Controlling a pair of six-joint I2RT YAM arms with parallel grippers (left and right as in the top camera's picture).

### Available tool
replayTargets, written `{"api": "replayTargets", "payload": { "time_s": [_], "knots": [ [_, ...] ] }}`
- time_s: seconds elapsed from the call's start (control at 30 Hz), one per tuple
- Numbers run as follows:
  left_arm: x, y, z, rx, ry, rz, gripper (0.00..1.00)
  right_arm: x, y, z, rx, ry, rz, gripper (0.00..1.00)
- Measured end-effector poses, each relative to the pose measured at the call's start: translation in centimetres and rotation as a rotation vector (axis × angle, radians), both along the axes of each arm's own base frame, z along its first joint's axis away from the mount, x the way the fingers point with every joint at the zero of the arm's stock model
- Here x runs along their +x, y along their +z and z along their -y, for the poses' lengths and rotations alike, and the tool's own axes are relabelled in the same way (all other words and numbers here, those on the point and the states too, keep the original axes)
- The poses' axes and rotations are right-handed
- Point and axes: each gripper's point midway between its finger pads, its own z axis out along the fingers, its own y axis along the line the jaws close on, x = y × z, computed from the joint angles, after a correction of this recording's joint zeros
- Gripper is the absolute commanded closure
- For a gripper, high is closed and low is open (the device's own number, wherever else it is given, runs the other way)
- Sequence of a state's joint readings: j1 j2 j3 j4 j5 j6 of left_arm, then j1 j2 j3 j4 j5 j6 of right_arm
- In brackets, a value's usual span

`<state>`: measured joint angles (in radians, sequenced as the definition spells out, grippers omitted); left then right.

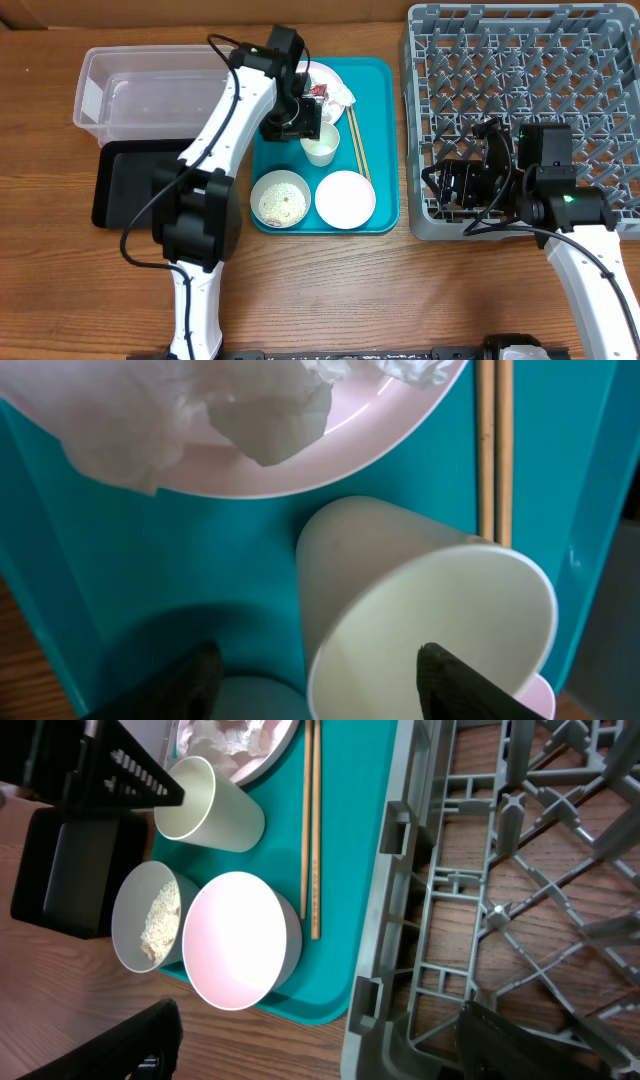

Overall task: Sort waste into correct bins and load items into the dishwasher
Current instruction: 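Reach the left gripper to the white paper cup and grasp it, then lift the cup with the left gripper and hand it to the right gripper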

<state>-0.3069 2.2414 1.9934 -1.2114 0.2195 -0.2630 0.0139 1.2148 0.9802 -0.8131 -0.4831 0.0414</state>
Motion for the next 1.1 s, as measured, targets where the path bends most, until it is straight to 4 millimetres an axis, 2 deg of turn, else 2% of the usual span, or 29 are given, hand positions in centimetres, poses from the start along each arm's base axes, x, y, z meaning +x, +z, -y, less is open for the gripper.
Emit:
{"api": "replayTargets", "payload": {
  "time_s": [0.07, 0.17, 0.27, 0.43, 0.47, 0.5, 0.73, 0.9, 1.0, 1.1],
  "knots": [
    [0.1, -0.5, 0.0, 0.005, 0.003, -0.005, 0.50, 0.0, 0.0, 0.0, 0.000, 0.000, -0.002, 0.12],
    [0.3, -1.2, -0.2, 0.022, 0.006, -0.008, 0.51, 0.0, 0.0, 0.0, 0.000, 0.000, -0.001, 0.12],
    [0.4, -1.8, -0.4, 0.033, 0.013, -0.015, 0.59, 0.0, 0.0, 0.0, 0.000, 0.000, -0.002, 0.12],
    [0.3, -2.3, -0.5, 0.042, 0.027, -0.026, 0.83, 0.0, 0.0, 0.0, 0.000, 0.000, -0.002, 0.12],
    [0.4, -2.3, -0.5, 0.044, 0.028, -0.025, 0.93, 0.0, 0.0, 0.0, 0.000, 0.001, -0.002, 0.12],
    [0.4, -2.3, -0.5, 0.044, 0.031, -0.026, 0.96, 0.0, 0.0, 0.0, 0.000, 0.000, -0.002, 0.12],
    [0.3, -2.3, -0.4, 0.039, 0.028, -0.029, 0.96, 0.0, 0.0, 0.0, 0.000, 0.001, -0.002, 0.12],
    [-0.4, -1.7, 0.4, -0.022, 0.023, -0.069, 0.96, 0.0, 0.1, 0.0, 0.002, 0.001, 0.003, 0.11],
    [-1.1, 0.4, 1.5, -0.154, 0.011, -0.121, 0.96, 0.8, 1.0, -0.6, 0.040, 0.015, 0.049, 0.09],
    [-1.4, 4.1, 2.5, -0.366, -0.021, -0.155, 0.96, 2.1, 3.1, -1.9, 0.127, 0.047, 0.138, 0.09]
  ]
}}
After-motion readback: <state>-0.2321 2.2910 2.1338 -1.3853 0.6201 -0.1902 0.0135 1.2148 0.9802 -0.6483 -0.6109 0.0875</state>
